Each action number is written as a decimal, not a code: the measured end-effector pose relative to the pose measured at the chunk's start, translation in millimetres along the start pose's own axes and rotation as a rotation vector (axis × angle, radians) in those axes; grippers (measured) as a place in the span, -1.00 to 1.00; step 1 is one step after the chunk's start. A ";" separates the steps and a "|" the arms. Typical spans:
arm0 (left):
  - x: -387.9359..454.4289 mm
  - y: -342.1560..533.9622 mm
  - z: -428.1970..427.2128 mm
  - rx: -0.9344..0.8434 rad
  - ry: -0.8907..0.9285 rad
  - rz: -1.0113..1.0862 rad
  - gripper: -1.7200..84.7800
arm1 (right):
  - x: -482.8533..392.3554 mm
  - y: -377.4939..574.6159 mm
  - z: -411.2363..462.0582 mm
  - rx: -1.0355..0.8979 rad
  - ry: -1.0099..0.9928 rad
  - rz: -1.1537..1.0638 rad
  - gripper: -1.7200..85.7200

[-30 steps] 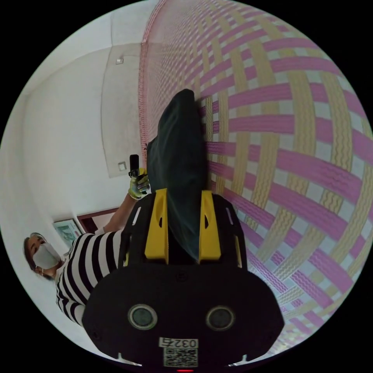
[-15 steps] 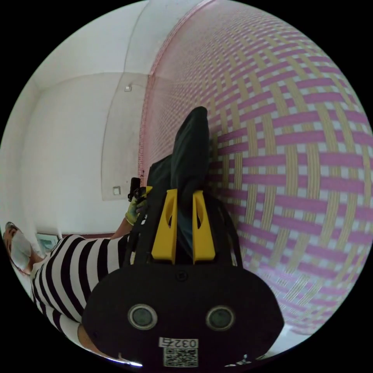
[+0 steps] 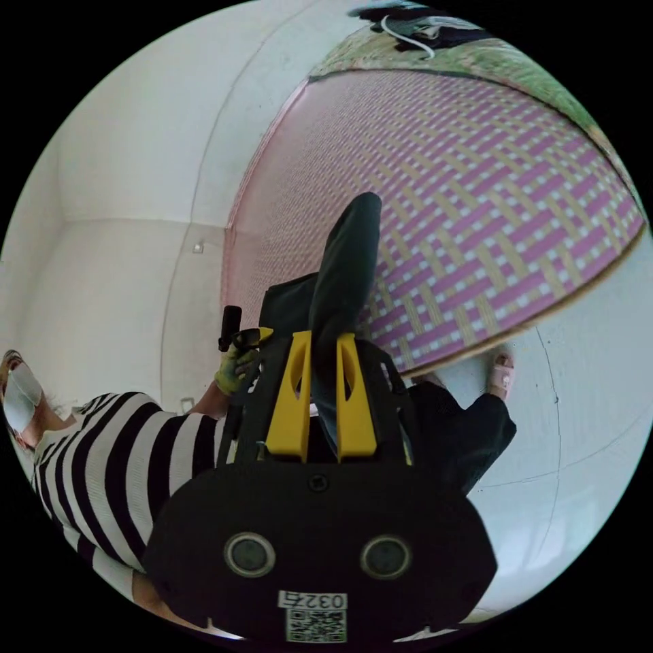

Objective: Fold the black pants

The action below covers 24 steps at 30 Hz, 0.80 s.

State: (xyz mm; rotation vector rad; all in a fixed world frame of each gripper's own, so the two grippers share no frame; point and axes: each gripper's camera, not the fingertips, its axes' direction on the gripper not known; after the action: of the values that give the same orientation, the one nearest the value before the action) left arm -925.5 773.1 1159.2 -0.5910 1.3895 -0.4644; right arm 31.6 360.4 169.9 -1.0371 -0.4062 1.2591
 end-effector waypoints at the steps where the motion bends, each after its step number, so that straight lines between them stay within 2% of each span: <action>1: 8.1 -2.7 13.8 -0.016 0.002 0.023 -0.83 | 12.5 14.6 -4.6 0.026 -0.007 0.008 -0.83; 12: 87.8 -7.0 164.0 -0.068 -0.019 0.116 -0.83 | 169.0 99.0 -73.2 0.194 -0.144 -0.047 -0.83; 17: 115.1 -10.2 248.5 -0.063 0.072 0.077 -0.83 | 245.8 132.3 -125.8 0.238 -0.157 -0.088 -0.83; 24: 147.7 -29.9 327.8 -0.115 0.144 0.092 -0.82 | 308.9 136.3 -172.0 0.258 -0.148 -0.123 -0.83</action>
State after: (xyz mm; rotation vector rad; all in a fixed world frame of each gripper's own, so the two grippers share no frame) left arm -580.1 694.7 1090.3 -0.5928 1.5819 -0.3602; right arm 178.7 564.4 -113.5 -0.6934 -0.4023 1.2443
